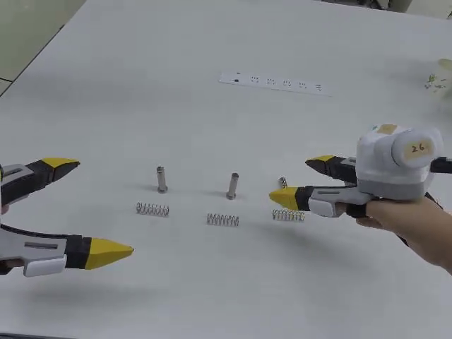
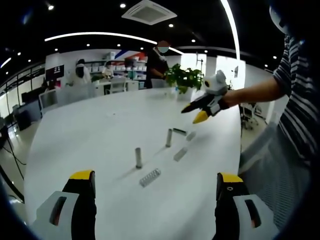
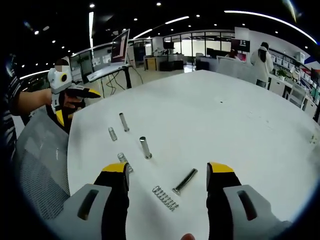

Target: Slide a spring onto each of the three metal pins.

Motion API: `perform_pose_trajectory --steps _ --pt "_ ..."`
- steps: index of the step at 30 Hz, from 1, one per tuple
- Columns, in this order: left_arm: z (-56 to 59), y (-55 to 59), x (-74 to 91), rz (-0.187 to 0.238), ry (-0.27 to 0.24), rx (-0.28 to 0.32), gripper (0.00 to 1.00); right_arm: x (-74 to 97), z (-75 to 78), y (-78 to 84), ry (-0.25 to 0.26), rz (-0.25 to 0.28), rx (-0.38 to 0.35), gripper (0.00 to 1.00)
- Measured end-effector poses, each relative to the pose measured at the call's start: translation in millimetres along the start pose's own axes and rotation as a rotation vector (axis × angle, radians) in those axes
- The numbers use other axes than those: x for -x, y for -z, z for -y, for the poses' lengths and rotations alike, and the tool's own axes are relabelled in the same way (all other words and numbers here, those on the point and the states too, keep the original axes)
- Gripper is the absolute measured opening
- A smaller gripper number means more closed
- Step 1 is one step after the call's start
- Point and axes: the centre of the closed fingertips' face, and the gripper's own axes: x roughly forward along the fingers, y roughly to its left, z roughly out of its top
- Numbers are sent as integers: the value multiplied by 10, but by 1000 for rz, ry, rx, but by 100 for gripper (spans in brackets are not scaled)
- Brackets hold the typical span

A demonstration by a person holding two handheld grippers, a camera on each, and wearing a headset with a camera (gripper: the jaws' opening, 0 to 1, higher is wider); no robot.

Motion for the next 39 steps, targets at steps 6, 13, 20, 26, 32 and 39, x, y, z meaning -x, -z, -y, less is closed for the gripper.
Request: perform_pose_trajectory --steps 6,13,20,26,32,39 --pt "5 -3 4 0 -1 4 98 -111 79 52 9 -56 -10 56" --pt "0 13 14 -2 -3 7 98 -188 190 149 25 -113 -75 45" --pt "21 19 -3 -5 4 7 98 -252 283 206 46 -137 -132 36" --pt "28 8 -17 -6 8 4 98 -336 302 284 54 -174 -172 28" --pt "29 19 -17 -6 6 8 98 -396 322 395 66 -215 -207 25" --pt "24 38 -1 -9 4 14 98 -435 356 445 84 -232 -256 20"
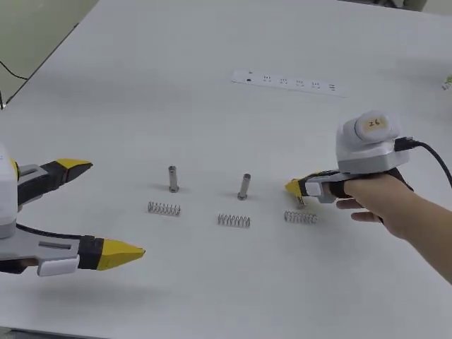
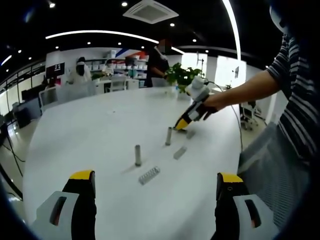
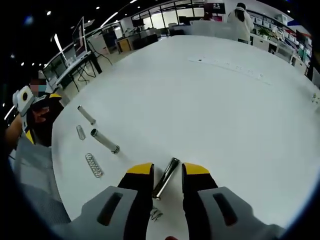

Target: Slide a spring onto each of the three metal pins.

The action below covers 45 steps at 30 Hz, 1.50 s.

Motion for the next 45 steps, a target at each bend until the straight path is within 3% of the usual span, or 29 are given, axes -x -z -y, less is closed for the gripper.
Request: perform_pose_trajectory --steps 6,17,30,45 --pt "-19 23 17 -5 -5 6 98 -24 12 -43 7 4 -26 18" --pt "-24 41 32 -9 -7 7 98 -60 30 9 45 -36 -19 10" --pt "-1 5 37 -7 -5 3 98 -13 49 -6 46 -31 -41 5" --pt "22 8 14 -12 -2 -7 98 185 -71 -86 9 77 -35 5"
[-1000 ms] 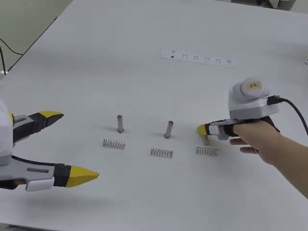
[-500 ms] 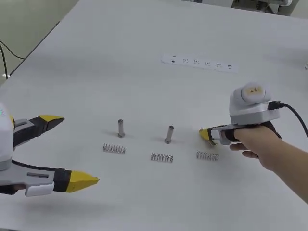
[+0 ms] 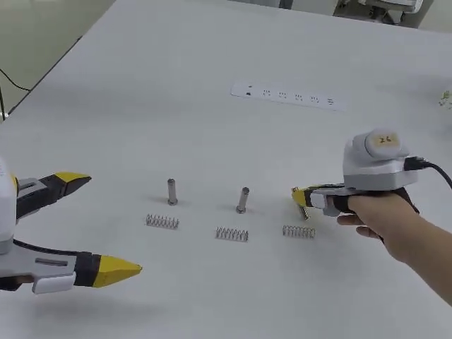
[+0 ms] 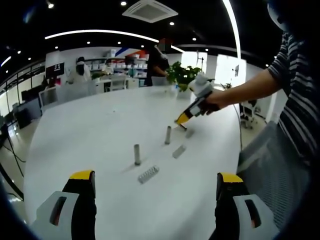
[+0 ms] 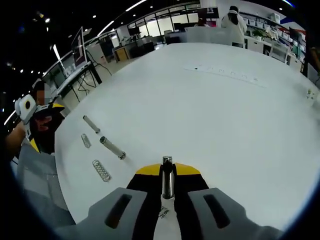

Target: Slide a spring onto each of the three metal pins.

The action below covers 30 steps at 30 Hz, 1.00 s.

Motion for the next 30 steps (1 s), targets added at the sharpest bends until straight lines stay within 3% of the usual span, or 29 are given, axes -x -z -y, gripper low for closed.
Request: perform_pose_trajectory --steps 9,17,30 --pt "14 -7 8 -2 1 -5 98 60 -76 -37 -8 46 47 5" --pt "20 -15 11 -1 2 -10 98 83 -63 -28 4 57 84 5" --pt "46 18 23 -3 1 -10 98 166 -85 4 8 89 63 5"
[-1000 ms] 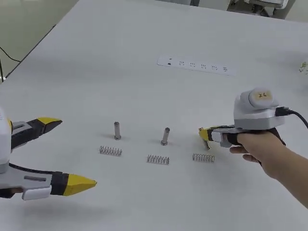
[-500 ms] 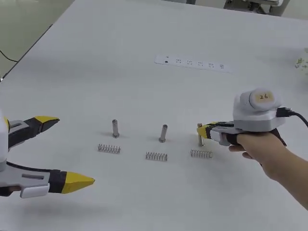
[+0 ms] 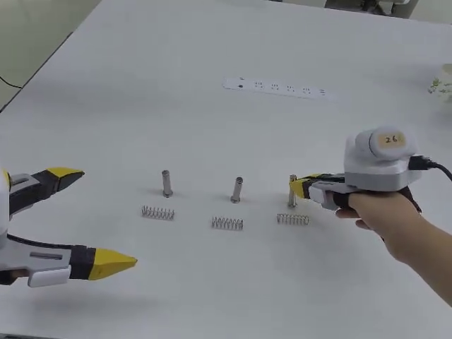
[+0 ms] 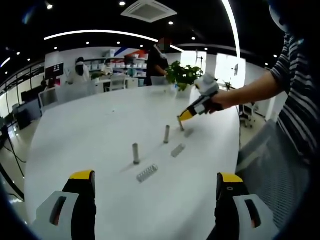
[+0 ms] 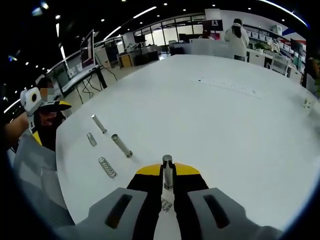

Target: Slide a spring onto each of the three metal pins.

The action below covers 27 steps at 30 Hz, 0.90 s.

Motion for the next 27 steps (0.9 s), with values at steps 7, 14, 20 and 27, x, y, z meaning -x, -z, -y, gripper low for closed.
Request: perform_pose_trajectory --steps 7,14,20,27 --pt "11 -15 -6 7 0 -1 98 45 -32 33 8 -1 37 5" --pt "11 9 21 5 -1 0 98 71 -22 42 13 3 35 5" --pt "-4 27 51 6 -8 5 98 93 -33 57 18 1 53 5" --pt "-11 32 54 5 -10 7 98 130 -40 93 26 -6 83 5"
